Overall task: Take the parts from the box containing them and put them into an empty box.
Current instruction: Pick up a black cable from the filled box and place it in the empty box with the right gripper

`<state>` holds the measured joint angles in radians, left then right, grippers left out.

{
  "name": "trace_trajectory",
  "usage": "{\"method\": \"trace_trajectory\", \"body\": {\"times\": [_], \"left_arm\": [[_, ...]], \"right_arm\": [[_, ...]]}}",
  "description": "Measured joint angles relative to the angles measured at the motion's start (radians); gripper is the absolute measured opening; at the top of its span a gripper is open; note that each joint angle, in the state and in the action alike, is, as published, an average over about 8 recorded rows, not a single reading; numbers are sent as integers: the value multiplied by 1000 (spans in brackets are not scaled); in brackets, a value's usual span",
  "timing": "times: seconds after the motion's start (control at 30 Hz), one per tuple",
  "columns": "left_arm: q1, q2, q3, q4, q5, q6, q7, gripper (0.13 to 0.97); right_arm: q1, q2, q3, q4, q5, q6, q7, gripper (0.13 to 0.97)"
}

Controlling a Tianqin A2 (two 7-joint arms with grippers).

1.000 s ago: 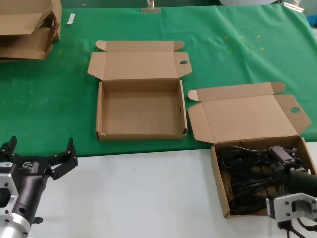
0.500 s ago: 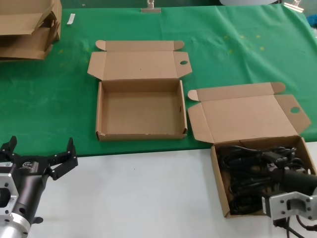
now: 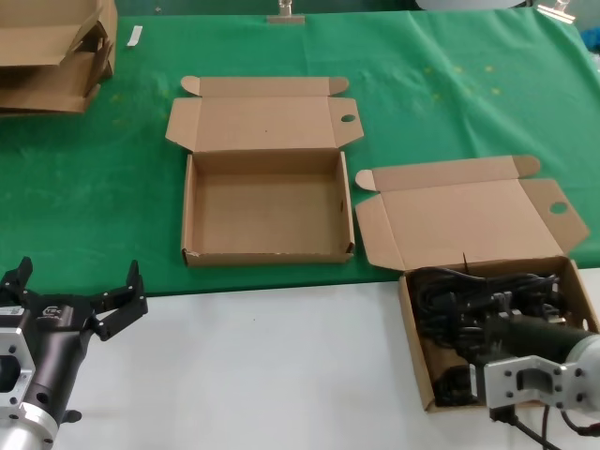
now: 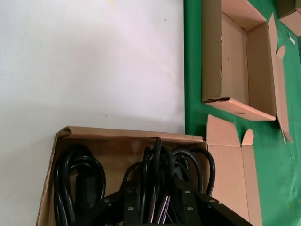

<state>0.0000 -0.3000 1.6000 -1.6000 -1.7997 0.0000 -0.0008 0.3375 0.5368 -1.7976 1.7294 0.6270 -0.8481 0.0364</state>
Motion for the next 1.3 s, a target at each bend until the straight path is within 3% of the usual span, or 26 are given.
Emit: {"method": "trace_trajectory", "body": {"times": [0.27, 0.73, 0.9, 1.07, 1.3], "left_arm": [[0, 0, 0, 0, 0, 0, 0, 966], [0, 0, 0, 0, 0, 0, 0, 966], [0, 0, 0, 0, 0, 0, 0, 966], [0, 0, 0, 0, 0, 0, 0, 966], [0, 0, 0, 0, 0, 0, 0, 966]], "right_arm": [[-4, -16, -4, 2, -6, -1, 3, 245], [40, -7, 43, 146, -9, -80, 70, 223], [116, -70, 33, 184, -17, -82, 92, 222], [216, -210, -29, 94, -35, 3, 60, 221], [363, -422, -135, -205, -64, 187, -39, 221]]}}
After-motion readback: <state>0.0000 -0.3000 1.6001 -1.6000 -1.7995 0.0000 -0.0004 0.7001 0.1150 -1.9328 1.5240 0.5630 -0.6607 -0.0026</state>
